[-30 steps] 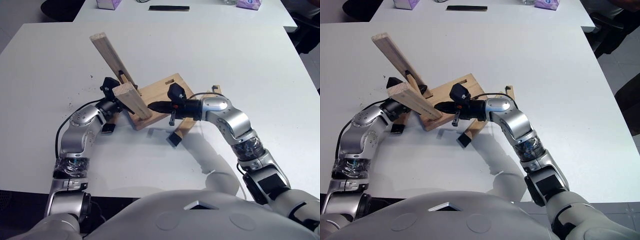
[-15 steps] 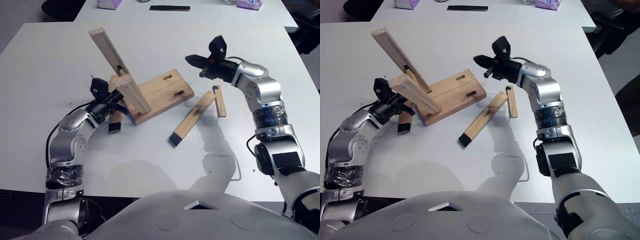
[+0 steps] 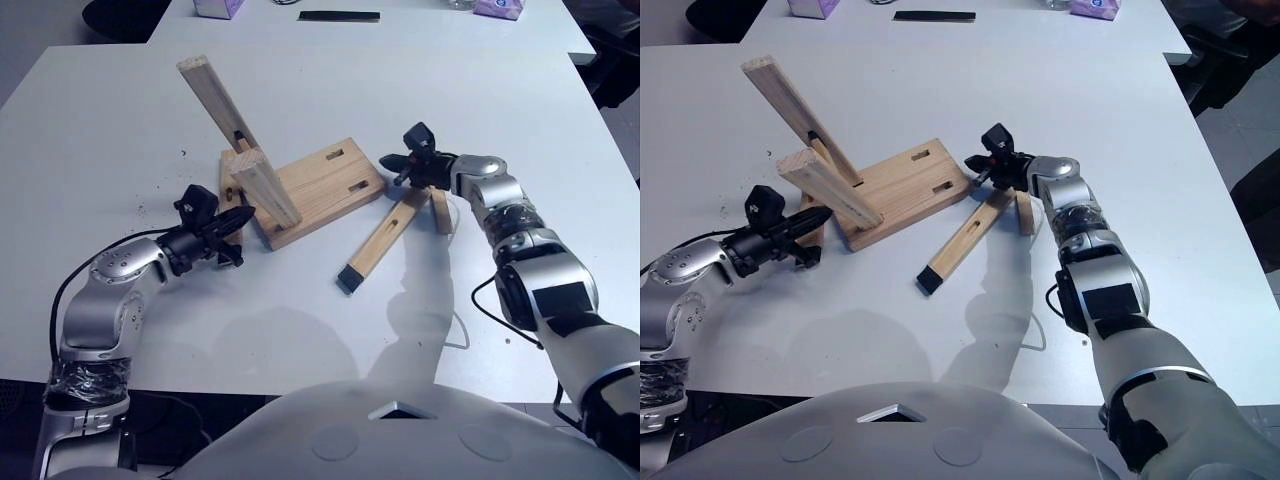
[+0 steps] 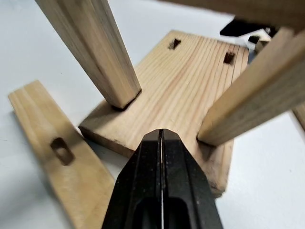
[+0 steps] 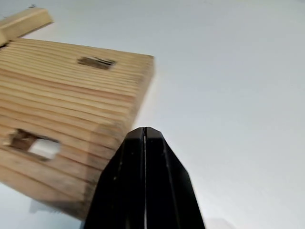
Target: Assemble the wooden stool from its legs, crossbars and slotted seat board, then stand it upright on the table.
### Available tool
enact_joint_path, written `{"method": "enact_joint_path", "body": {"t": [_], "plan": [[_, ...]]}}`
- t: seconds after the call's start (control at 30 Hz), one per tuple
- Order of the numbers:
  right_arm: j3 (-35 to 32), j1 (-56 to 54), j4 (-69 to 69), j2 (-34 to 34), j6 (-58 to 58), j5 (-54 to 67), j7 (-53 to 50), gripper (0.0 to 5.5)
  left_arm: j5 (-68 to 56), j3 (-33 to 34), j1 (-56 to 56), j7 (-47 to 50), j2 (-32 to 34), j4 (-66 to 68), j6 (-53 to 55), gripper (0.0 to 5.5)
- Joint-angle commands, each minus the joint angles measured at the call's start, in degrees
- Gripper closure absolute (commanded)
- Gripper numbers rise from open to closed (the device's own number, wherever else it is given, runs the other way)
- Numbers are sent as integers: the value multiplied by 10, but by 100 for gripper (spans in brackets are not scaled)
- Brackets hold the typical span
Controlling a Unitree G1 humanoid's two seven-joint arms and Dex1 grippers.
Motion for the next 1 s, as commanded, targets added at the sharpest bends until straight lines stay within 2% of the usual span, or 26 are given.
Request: {"method": "enact_joint_path", "body": {"t": [0.03, 0.27, 0.57, 0.7, 1.0], "plan": [[10, -20, 18, 2, 17, -19, 47, 548, 20, -28, -13, 2, -13, 16, -10, 550], [15, -23, 19, -4, 32, -39, 93, 548, 38, -46, -18, 9, -31, 29, -20, 550], [85, 13, -23, -37, 43, -89, 185, 548, 73, -63, -28, 13, -37, 74, -51, 550], [92, 5, -34, -41, 48, -90, 200, 548, 75, -66, -30, 16, -42, 82, -60, 550], [121, 66, -159, -80, 90, -83, 273, 548, 90, -69, -65, 13, -52, 139, -92, 550]]}}
